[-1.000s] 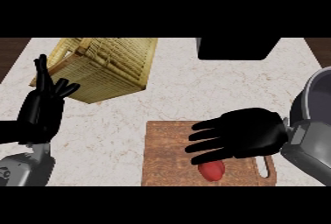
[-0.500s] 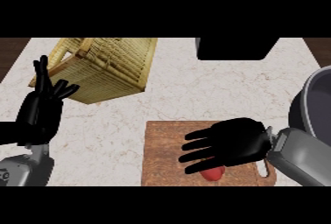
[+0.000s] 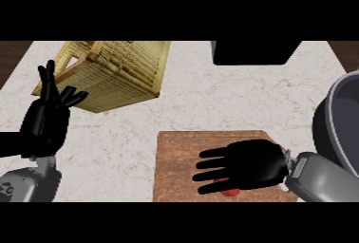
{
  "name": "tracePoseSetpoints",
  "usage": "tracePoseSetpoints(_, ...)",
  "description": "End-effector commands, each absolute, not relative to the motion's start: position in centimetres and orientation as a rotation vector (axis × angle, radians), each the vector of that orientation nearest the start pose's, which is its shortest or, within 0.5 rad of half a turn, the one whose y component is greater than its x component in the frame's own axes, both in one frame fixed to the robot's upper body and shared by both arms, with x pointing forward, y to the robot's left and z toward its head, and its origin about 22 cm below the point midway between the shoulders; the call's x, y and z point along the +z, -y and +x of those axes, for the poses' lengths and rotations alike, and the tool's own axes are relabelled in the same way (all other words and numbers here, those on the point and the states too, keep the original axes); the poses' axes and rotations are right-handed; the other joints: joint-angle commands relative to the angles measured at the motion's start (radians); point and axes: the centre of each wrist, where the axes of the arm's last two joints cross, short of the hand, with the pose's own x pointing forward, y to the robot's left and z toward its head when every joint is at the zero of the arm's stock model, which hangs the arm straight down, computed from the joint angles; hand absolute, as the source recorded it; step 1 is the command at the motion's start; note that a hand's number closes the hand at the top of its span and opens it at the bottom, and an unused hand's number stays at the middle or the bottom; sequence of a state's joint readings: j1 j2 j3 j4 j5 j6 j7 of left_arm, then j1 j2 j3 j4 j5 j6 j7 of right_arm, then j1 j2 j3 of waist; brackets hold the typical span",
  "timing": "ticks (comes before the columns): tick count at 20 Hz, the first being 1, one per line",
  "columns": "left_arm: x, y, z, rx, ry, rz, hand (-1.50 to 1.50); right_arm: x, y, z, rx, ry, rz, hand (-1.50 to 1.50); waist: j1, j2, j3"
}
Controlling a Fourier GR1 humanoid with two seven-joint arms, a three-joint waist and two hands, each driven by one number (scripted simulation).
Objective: Pick the bell pepper from the cutting board and place it in the pot
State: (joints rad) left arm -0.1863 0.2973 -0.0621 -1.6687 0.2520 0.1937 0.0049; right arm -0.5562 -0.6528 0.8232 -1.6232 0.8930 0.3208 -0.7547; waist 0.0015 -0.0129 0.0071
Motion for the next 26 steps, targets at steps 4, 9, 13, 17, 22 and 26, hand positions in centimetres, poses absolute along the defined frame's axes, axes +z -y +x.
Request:
tracePoseSetpoints(4,8.7,-24.8,29.2,0.043,1.752,0.088,0.00,6.6,15.1,28.1,-2.681,-1.778,-0.203,-1.50,0.000,0.014,-0.007)
tracePoseSetpoints(9,8.0,-27.8,29.8,0.079,1.767,0.086,0.00,4.5,16.0,27.7,-2.686,-1.743,-0.237,-1.50,-0.003,0.015,-0.007)
tracePoseSetpoints(13,9.4,-27.1,30.4,0.053,1.756,0.106,0.00,2.1,12.2,26.0,-2.699,-1.709,-0.259,-1.50,-0.003,0.015,-0.007)
tracePoseSetpoints(17,8.1,-26.4,29.4,0.063,1.755,0.099,0.00,1.2,13.9,26.0,-2.614,-1.557,-0.373,1.50,-0.001,0.016,-0.007)
tracePoseSetpoints(22,9.5,-26.2,29.9,0.066,1.769,0.106,0.00,0.2,13.2,24.0,-2.490,-1.669,-0.407,1.50,-0.008,0.013,-0.007)
tracePoseSetpoints(26,7.8,-27.1,28.4,0.050,1.756,0.116,0.00,-0.6,13.7,24.1,-2.510,-1.625,-0.388,1.50,0.000,0.013,-0.007)
